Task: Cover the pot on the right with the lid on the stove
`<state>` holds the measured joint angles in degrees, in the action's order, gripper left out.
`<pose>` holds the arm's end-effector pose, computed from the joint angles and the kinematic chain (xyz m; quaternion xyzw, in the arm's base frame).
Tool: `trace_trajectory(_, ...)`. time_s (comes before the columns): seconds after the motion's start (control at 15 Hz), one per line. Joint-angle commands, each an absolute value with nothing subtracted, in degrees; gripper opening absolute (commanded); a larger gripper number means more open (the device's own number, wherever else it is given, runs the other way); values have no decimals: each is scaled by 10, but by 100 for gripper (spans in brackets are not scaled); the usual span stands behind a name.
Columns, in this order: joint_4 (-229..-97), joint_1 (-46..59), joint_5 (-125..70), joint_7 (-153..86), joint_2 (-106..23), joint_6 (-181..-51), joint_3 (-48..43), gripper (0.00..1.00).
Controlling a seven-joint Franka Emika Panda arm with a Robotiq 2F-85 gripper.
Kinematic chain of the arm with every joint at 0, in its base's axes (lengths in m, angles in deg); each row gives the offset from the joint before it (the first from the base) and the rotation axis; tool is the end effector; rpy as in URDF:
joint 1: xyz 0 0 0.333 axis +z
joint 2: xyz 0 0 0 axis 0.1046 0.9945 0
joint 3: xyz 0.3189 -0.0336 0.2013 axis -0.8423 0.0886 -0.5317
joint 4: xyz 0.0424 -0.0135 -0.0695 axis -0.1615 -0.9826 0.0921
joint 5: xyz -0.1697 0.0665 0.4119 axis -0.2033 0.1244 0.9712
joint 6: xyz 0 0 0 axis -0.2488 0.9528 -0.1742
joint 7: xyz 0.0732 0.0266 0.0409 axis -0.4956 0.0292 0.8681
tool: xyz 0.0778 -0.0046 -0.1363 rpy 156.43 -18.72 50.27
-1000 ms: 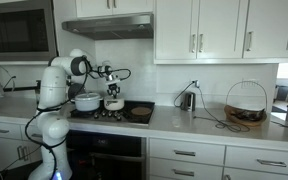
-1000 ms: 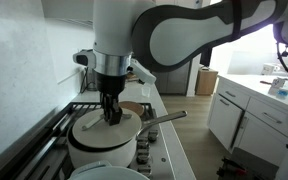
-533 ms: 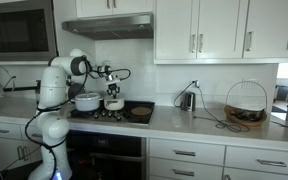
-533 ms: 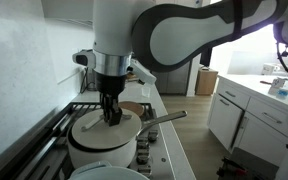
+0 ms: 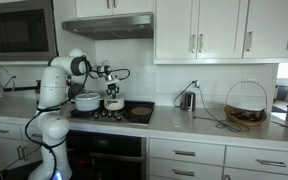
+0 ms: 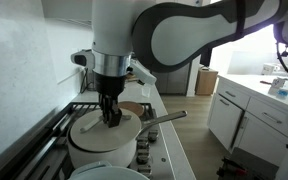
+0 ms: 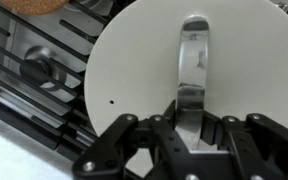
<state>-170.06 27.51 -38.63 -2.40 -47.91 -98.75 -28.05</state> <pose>0.5351 0.4518 0.4872 0.7873 0.6062 0.0866 0.0720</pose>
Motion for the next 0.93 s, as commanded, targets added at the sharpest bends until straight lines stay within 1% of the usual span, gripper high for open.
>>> trace_trajectory(0.0, -1706, 276, -376, -19, -501, -985, -283, 2)
trace_trajectory(0.33, -1704, 278, -376, -20, -500, -981, -285, 2)
trace_trajectory(0.4, -1703, 278, -374, -20, -500, -979, -285, 34)
trace_trajectory(0.47, -1703, 277, -372, -19, -500, -977, -285, 35)
trace_trajectory(0.67, -1701, 277, -372, -20, -504, -978, -285, 56)
trace_trajectory(0.87, -1701, 276, -370, -19, -511, -979, -284, 80)
